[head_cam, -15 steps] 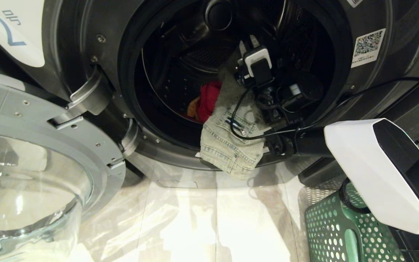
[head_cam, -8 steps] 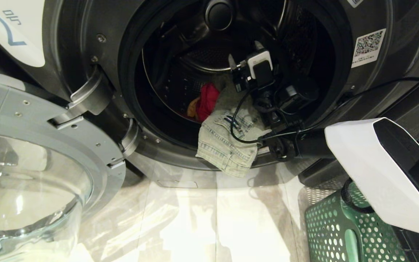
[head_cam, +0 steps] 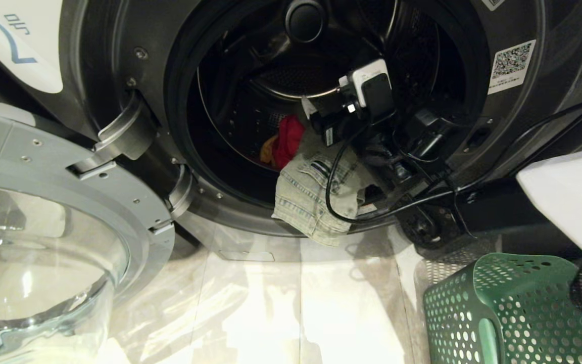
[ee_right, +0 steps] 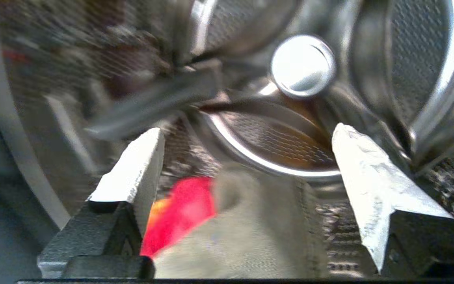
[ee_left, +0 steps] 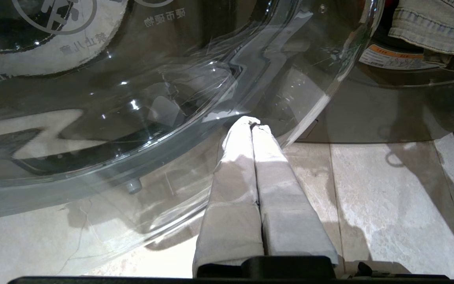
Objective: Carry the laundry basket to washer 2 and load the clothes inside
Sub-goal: Place the clothes into the washing machine
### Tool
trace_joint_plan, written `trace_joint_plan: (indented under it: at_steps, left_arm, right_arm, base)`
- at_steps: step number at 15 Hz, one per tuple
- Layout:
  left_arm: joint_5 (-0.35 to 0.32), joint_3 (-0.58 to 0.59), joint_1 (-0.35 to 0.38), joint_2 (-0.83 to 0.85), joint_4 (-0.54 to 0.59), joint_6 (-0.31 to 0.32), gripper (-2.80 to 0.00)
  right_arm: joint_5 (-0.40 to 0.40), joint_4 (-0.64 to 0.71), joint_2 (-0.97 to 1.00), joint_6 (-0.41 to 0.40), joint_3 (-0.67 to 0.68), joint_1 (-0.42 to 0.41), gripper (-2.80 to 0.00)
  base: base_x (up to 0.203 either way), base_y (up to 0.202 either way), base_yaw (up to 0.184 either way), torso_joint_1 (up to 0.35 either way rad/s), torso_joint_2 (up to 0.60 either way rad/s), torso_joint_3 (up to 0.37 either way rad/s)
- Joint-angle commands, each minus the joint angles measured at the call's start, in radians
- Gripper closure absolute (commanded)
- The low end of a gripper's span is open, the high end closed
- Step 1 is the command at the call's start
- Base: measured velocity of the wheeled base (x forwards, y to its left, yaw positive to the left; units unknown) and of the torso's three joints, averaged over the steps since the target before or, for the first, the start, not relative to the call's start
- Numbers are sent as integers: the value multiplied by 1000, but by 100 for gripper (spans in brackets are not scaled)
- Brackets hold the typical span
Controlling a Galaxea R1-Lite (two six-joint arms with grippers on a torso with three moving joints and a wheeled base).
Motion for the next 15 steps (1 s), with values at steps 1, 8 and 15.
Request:
trace_joint_plan:
  at_steps: [1,8,15]
  left_arm:
    - [0,40,0,0,-1,-1,0]
    - [0,40,0,0,-1,-1,0]
    - [0,40,0,0,-1,-1,0]
  right_arm:
    - [-3,-7,-120,-2,122,49,-280]
    - [-24,122,-277,28,460,86,0]
    - [-28,544,-499,209,593,117,0]
  base:
    - [0,0,0,0,0,0]
    - [0,0,0,0,0,0]
    - [0,0,0,0,0,0]
